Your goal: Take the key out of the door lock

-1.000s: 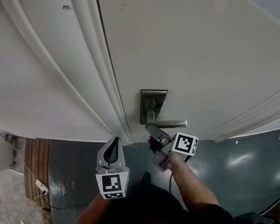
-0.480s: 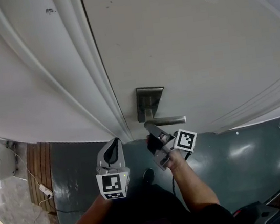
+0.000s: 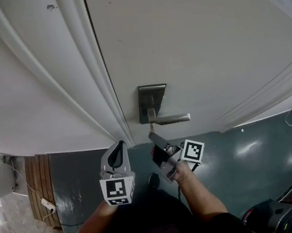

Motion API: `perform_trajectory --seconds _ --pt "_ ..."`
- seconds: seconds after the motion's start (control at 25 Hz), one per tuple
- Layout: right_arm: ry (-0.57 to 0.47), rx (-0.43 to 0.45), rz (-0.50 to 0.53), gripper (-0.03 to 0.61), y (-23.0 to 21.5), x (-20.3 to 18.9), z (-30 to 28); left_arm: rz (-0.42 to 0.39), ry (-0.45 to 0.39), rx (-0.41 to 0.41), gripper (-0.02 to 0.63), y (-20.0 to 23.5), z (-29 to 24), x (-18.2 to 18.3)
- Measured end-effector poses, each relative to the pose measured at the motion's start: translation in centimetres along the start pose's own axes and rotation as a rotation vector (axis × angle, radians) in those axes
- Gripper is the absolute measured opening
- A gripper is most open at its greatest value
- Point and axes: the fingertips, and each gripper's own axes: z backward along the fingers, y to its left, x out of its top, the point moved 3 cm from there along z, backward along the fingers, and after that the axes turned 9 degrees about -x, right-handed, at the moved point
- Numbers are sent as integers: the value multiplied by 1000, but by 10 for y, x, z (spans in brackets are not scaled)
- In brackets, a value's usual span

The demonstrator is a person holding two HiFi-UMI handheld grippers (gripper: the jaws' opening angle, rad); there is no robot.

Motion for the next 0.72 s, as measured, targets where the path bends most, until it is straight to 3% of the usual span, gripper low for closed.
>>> perform_trajectory --seconds 0.4,0.72 --pt "-110 -25 25 15 19 -31 38 24 -63 -97 18 2 13 17" --pt "-280 -30 65 15 58 -95 66 -1 -115 -259 18 7 66 24"
